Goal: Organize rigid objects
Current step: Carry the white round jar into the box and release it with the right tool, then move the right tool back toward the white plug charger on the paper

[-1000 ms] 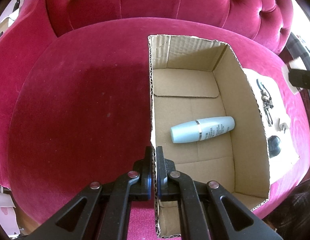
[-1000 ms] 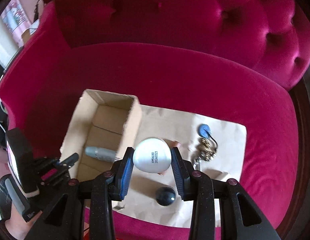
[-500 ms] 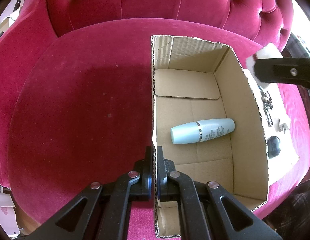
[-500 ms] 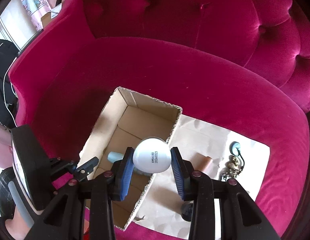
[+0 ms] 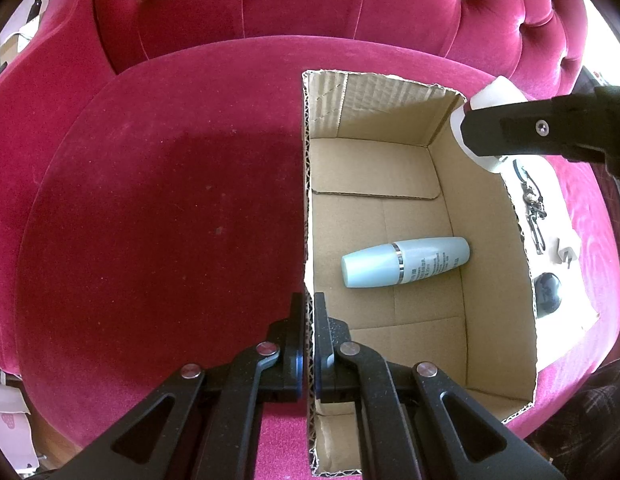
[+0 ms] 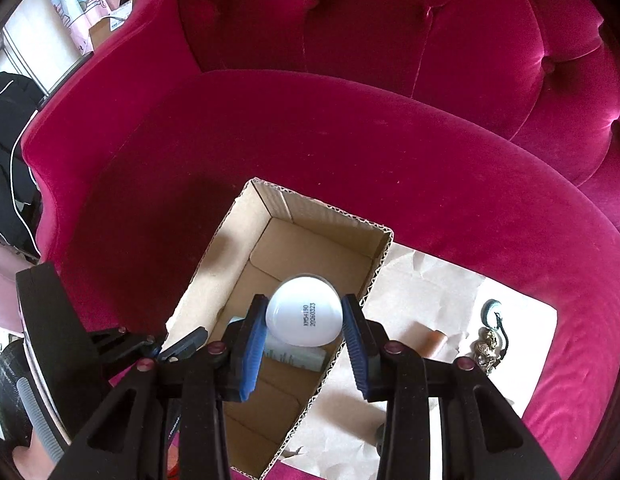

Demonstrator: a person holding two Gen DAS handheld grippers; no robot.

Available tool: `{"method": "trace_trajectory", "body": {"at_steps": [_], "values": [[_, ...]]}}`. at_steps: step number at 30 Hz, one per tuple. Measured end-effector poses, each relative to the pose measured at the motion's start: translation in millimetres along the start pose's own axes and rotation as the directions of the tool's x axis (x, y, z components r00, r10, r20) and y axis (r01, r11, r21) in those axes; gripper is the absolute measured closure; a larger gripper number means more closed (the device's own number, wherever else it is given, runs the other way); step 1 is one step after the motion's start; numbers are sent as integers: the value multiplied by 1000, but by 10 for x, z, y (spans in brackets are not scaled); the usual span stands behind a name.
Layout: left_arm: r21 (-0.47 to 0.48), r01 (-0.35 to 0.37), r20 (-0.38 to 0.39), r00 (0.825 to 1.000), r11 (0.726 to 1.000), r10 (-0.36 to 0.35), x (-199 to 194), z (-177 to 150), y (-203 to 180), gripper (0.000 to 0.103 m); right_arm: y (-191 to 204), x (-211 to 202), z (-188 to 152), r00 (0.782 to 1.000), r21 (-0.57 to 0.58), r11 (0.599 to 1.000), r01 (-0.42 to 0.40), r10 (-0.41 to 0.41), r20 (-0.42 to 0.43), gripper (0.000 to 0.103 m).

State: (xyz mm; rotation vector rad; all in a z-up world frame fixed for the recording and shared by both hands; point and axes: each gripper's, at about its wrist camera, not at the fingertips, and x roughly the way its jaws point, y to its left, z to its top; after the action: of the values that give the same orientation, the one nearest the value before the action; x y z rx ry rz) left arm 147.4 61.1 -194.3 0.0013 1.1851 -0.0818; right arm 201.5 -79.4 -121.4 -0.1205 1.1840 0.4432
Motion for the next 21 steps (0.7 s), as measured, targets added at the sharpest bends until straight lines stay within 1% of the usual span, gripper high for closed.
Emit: {"method": "trace_trajectory", "body": {"at_steps": [2,3,4,5,6,7,8,9,10,11,12,13,21], "values": [[-1,0,0,1000,1000,0,-1,1,-8,101,-10,-13,6,1000,6,1000,-1,1,-1,63],[-1,0,0,1000,1000,0,-2,1,-8,101,-20,-26,11,1000,8,1000,0,0,0,59],[0,-1,0,1000,1000,1,-1,2,-6,101,-29,-37,15,1000,11,1000,5,-5,5,52],[0,0,0,1000,1000,0,-1,1,-7,100,-45,-44,23,1000,18,1000,12,-12,9,49],[0,-1,0,1000,1000,1,-2,1,-10,101,-58,-53,29,1000,21,1000,18,-18,10,43],[0,-1,1,1000,1000,1,-3,-2,-10,101,-70,-62,35,999,24,999,29,-29,14,32],[1,-2,1,1000,1000,2,-3,-5,-9,101,-80,-69,40,999,28,999,40,-40,17,27],[0,-1,1,1000,1000,1,-2,-6,-12,101,-97,-81,47,999,35,998,48,-49,23,18],[-1,-2,1,1000,1000,2,-1,-5,-10,101,-115,-92,52,998,41,998,52,-53,28,12],[0,-2,0,1000,1000,2,0,-6,-12,101,-127,-88,63,998,47,997,60,-62,32,8],[0,-3,0,1000,1000,3,0,-7,-15,101,-140,-96,67,997,49,996,68,-70,32,2],[1,-3,0,1000,1000,3,0,-6,-16,101,-155,-102,70,996,52,996,76,-78,34,0],[-1,-2,-1,1000,1000,2,1,-4,-28,101,-222,-162,40,995,70,993,98,-100,26,0]]}}
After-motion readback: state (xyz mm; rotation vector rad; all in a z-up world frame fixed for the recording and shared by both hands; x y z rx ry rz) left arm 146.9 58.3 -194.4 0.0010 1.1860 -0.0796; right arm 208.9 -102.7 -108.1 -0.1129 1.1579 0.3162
